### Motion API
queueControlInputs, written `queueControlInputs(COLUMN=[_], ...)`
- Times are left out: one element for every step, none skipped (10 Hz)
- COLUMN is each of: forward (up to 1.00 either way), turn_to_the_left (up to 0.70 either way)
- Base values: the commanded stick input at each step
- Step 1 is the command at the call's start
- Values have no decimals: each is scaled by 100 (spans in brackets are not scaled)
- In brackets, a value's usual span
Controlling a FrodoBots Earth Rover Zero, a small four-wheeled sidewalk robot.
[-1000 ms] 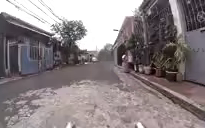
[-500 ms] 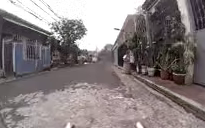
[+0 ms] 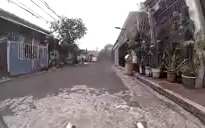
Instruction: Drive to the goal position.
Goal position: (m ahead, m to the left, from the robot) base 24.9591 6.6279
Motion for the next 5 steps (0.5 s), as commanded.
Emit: queueControlInputs(forward=[70,70,70,70,70], turn_to_the_left=[1,1,1,1,0])
